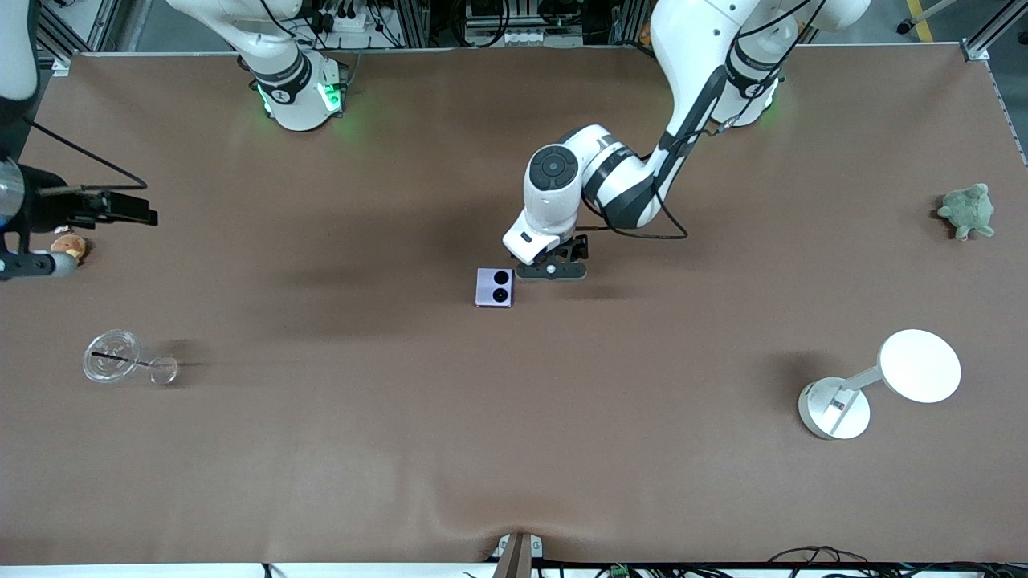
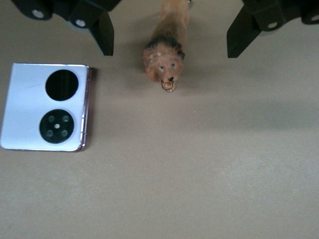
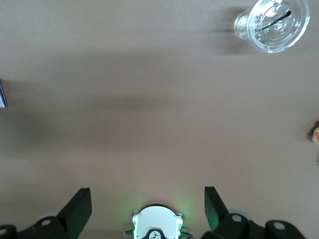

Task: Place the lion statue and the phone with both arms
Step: 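Grasp the lion statue with the left gripper while the right gripper reaches out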

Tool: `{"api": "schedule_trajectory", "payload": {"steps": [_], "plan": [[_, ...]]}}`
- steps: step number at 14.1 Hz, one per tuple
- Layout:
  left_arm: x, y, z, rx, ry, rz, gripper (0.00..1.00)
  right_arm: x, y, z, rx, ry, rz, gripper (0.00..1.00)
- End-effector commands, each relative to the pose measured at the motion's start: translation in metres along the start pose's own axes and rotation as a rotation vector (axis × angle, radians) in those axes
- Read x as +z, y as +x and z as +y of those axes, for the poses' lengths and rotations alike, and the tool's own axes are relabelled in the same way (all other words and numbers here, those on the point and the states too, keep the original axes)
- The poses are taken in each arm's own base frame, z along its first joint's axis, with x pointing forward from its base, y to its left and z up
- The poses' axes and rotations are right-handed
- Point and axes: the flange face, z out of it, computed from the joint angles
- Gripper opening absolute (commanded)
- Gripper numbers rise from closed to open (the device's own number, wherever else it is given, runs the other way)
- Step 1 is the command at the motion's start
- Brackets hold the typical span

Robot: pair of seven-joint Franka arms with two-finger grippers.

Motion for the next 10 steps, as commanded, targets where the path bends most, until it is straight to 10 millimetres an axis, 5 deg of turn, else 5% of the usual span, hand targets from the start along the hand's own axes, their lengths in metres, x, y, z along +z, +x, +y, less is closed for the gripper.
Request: {"api": "schedule_trajectory", "payload": {"steps": [1,4,6,10], "plan": [[0.011,0.002,0.001,0.001,0.010,0.014,1.00,0.000,0.004,-0.002,-0.006,0.006,-0.005,1.00],[0.013,-0.001,0.002,0.001,0.010,0.012,0.51,0.009,0.012,-0.010,-0.004,0.005,-0.019,1.00],[0.013,-0.002,0.003,-0.045,0.010,0.008,0.01,0.013,0.018,-0.024,0.061,0.006,-0.010,1.00],[0.005,0.000,0.003,-0.079,0.006,0.015,0.00,0.030,0.030,-0.060,0.142,-0.003,-0.022,1.00]]}}
